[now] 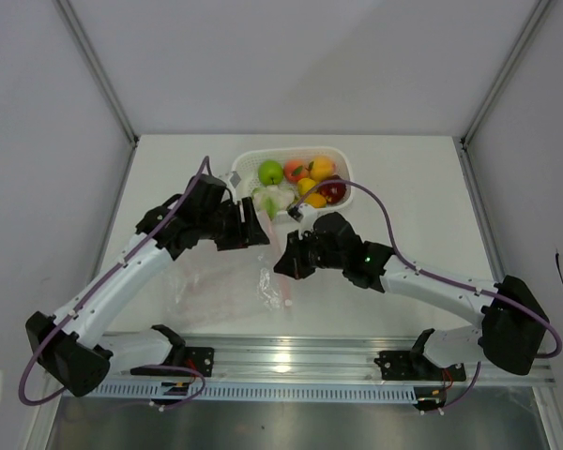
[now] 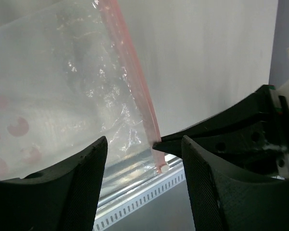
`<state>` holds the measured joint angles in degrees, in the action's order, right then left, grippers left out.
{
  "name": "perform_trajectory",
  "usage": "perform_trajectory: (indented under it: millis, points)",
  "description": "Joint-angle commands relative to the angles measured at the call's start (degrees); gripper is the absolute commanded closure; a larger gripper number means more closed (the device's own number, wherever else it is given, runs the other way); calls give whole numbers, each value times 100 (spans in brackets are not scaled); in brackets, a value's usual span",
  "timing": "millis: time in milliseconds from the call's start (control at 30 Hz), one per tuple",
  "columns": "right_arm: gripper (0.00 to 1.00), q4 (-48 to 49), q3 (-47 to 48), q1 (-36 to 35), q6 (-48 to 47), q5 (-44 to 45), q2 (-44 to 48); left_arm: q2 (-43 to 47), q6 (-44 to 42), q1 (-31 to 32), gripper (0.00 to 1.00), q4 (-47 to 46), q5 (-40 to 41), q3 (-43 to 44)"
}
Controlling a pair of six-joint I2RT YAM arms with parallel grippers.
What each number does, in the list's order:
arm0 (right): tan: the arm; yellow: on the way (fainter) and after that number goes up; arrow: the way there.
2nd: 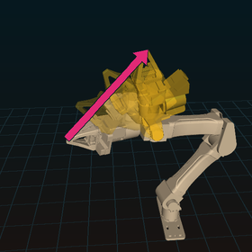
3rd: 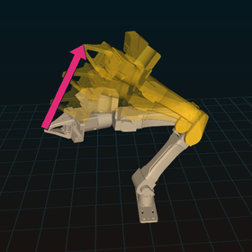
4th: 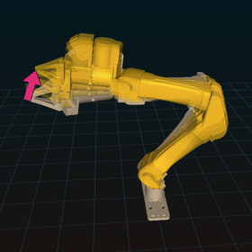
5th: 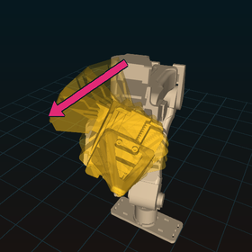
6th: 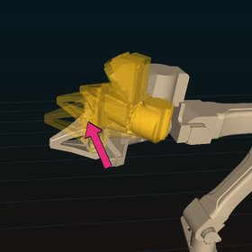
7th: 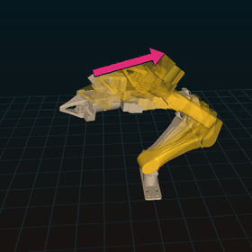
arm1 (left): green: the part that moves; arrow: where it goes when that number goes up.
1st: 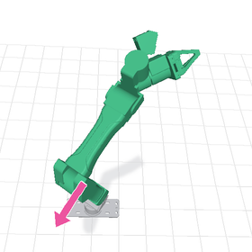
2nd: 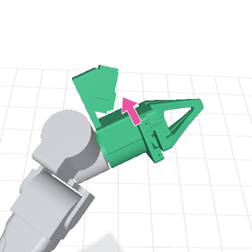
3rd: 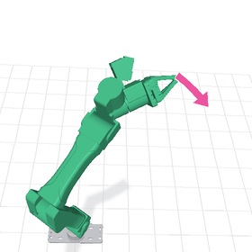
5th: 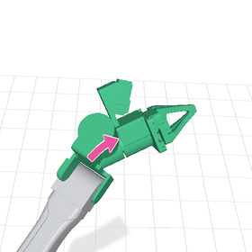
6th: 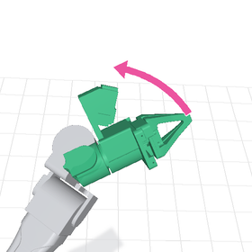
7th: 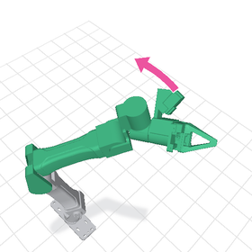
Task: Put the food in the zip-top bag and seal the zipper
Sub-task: Open the zipper of the food storage bag at the center of the board.
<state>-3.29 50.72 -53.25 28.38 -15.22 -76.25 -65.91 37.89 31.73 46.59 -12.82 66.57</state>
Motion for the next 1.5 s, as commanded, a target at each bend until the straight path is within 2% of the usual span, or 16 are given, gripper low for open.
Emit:
perform_trajectory:
  millis: [0, 400, 933, 1033, 1067, 1133, 1167, 1233, 1333, 1367, 1467]
  points:
    - [100, -5, 403, -123, -131, 239, -30, -159, -115, 185, 34, 96, 447, 269]
    - [100, -198, 606, -396, -263, 599, 22, -713, -194, 308, 32, 149, 701, 542]
    - [100, -383, 843, -625, -360, 1004, -39, -1055, -396, 589, 35, 439, 1256, 586]
    - [100, -392, 870, -642, -377, 1013, -74, -1091, -440, 616, 44, 395, 1255, 577]
    - [100, -374, 870, -651, -377, 1013, -92, -1108, -440, 624, 53, 386, 1256, 568]
    - [100, -365, 896, -660, -386, 1004, -127, -1134, -458, 633, 60, 351, 1255, 559]
    - [100, -365, 896, -669, -377, 995, -153, -1135, -467, 642, 66, 334, 1256, 551]
    - [100, -348, 905, -677, -395, 986, -215, -1161, -475, 642, 71, 316, 1256, 542]
    - [100, -339, 922, -677, -386, 969, -276, -1179, -484, 651, 88, 298, 1212, 524]
    - [100, -322, 914, -686, -386, 960, -285, -1170, -493, 642, 100, 290, 1194, 515]
    - [100, -374, 940, -695, -360, 969, -312, -1083, -519, 642, 99, 263, 1185, 463]
